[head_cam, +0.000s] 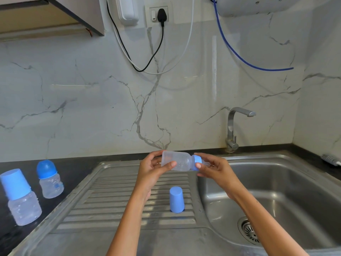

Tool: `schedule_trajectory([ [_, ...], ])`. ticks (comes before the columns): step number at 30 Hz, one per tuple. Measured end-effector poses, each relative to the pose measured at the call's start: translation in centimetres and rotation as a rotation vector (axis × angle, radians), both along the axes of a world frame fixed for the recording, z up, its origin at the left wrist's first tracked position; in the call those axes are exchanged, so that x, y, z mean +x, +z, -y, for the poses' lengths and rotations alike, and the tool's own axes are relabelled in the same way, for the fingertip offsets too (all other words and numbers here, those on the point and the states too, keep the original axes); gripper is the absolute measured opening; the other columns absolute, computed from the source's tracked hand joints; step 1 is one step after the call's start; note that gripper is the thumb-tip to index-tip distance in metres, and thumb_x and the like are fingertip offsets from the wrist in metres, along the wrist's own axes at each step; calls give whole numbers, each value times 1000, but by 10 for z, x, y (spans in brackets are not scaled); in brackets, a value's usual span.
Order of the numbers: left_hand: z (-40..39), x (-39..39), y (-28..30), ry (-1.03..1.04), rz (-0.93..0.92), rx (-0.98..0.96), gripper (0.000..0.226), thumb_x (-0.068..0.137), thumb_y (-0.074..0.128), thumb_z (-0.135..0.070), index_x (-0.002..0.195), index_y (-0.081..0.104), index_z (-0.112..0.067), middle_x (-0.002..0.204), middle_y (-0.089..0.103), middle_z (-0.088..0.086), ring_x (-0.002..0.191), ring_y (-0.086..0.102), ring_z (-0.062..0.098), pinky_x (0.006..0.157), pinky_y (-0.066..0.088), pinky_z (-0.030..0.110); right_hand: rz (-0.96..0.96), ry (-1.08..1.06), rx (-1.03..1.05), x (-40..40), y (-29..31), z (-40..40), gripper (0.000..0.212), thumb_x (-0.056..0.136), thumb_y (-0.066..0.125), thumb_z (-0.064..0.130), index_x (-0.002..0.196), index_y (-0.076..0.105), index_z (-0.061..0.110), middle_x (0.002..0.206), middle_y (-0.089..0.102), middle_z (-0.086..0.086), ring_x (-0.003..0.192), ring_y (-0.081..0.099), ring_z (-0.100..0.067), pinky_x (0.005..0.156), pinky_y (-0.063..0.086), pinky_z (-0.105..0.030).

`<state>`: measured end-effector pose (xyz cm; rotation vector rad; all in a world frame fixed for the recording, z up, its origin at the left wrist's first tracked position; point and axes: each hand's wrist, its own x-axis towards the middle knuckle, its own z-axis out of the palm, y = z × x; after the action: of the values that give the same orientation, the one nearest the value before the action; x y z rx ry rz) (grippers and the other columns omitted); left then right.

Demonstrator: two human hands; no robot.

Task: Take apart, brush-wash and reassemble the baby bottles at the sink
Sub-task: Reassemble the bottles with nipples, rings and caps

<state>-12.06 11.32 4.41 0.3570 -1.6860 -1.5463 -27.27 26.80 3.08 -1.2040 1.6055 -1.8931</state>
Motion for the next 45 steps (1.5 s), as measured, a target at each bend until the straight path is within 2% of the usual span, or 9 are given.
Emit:
schedule_trajectory([
  [5, -3, -1, -2, -25, 10, -8, 61, 55, 85, -23, 111, 63, -12, 104, 72, 7, 95, 68, 16, 73, 52, 22, 18, -42, 47, 0, 3, -2, 27, 90, 62, 24, 109, 70, 5, 93, 74, -12, 80, 71, -18, 72, 58, -25],
  [8, -7, -2, -1, -58, 15, -42, 60, 56, 85, -20, 111, 62, -12, 104, 72, 7, 95, 68, 16, 74, 53, 24, 23, -146, 176, 3, 4, -1, 54, 94, 49, 44, 90, 69, -6, 74, 70, -19, 60, 66, -20, 64, 59, -27],
  [14, -8, -5, -3, -5, 56, 7, 62, 55, 85, -30, 110, 64, -11, 101, 73, 5, 95, 69, 17, 73, 51, 19, 86, -104, 23, 7, 7, 2, 21, 94, 57, 26, 112, 60, 15, 110, 67, -12, 93, 67, -18, 74, 59, -27],
  [19, -7, -4, -1, -8, 38, 115, 58, 61, 82, -31, 110, 64, -6, 97, 74, 4, 89, 70, 12, 74, 49, 17, 98, 91, -16, 3, 9, -3, 38, 85, 71, 8, 119, 59, 18, 120, 64, -9, 107, 62, -22, 97, 50, -34],
  [26, -15, -4, 2, -83, 115, 100, 59, 57, 82, -30, 106, 60, -5, 91, 74, 4, 82, 68, 11, 73, 47, 18, 264, -149, -29, 17, 12, 1, 47, 73, 63, 49, 84, 68, 4, 75, 68, -7, 75, 65, -17, 84, 56, -33],
  [32, -19, -7, -1, -76, 215, -5, 44, 66, 85, -15, 100, 59, -6, 90, 74, 4, 77, 69, 8, 60, 48, 11, 437, 26, -255, 15, 14, 3, 54, 79, 67, 32, 128, 56, 12, 121, 68, -3, 114, 63, -21, 96, 52, -33],
  [36, -18, -5, 1, -63, 208, -40, 35, 69, 83, -16, 93, 60, -6, 85, 74, 4, 76, 69, 10, 61, 48, 12, 516, 47, -297, 10, 13, 3, 74, 46, 93, 44, 108, 66, 12, 106, 72, -5, 95, 69, -15, 78, 56, -23],
  [40, -21, -8, 0, -65, 217, -27, 40, 68, 83, -20, 100, 64, -6, 88, 75, 2, 80, 70, 9, 62, 49, 13, 509, -64, -188, 15, 8, 6, 33, 70, 73, 41, 87, 64, 14, 91, 68, -5, 87, 63, -16, 87, 49, -31],
  [45, -22, -8, 3, -77, 175, 112, 48, 58, 82, -42, 90, 67, -8, 85, 73, 5, 82, 69, 21, 79, 51, 26, 374, 186, -258, 14, 20, -1, 40, 89, 58, 14, 128, 58, 6, 124, 66, -6, 115, 61, -18, 101, 45, -32],
])
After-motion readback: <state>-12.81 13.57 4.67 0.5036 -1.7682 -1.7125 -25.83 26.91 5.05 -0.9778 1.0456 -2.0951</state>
